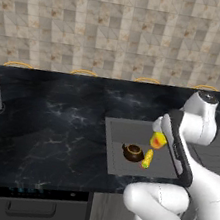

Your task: Pick the teapot and cup and place them in the sink. Then turn on the water.

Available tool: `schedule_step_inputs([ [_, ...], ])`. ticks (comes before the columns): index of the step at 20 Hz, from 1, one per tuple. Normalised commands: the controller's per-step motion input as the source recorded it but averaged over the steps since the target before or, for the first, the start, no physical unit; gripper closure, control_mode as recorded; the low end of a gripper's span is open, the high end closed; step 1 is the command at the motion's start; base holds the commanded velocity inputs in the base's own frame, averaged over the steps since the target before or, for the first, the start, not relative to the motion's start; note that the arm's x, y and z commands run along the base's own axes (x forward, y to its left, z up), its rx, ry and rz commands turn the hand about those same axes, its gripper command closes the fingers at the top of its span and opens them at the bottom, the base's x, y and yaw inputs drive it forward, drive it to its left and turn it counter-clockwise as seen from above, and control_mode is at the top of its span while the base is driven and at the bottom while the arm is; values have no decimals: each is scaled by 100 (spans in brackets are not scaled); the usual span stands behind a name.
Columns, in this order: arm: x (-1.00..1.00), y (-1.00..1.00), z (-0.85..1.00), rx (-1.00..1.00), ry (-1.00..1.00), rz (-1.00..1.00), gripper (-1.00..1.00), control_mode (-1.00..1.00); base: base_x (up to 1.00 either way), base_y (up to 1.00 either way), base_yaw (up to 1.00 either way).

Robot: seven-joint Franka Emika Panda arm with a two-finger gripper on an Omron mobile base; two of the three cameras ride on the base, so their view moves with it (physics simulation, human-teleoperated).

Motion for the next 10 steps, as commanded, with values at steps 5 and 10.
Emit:
schedule_step_inputs([
  [5,12,-46,-6,0,-5,-11,100,-100,0,0,0],
  [10,12,-12,0,0,1,-20,100,-100,0,0,0],
])
